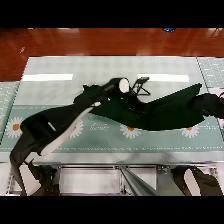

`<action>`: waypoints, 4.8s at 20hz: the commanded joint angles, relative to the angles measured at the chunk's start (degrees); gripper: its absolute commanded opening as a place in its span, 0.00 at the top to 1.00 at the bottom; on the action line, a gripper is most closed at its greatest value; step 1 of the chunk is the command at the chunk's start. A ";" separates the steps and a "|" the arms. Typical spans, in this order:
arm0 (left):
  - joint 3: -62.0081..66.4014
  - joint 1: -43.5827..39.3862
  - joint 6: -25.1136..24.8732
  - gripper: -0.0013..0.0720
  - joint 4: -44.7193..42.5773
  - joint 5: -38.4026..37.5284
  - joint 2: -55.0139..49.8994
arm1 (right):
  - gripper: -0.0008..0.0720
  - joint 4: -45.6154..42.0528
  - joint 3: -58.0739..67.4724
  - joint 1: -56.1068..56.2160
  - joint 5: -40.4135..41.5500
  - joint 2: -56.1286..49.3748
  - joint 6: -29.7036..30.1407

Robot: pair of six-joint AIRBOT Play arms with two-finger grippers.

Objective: Fold the shirts.

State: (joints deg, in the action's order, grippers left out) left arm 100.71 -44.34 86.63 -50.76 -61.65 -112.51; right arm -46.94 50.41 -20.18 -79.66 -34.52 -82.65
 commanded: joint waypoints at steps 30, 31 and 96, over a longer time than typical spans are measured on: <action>-60.92 39.01 -4.68 0.95 -6.27 3.39 76.50 | 0.43 25.11 38.91 48.19 34.97 -69.24 3.17; -60.92 39.01 -4.74 0.95 -6.29 3.67 75.69 | 0.43 25.18 38.91 46.95 34.12 -68.37 3.06; -67.36 48.48 -9.46 0.95 0.26 9.97 76.13 | 0.96 -21.51 68.61 6.67 -6.21 -46.05 -16.11</action>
State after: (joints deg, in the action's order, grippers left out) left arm 33.36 4.14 77.34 -50.48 -51.59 -36.25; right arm -69.17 118.21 -4.64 -83.07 -83.79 -96.36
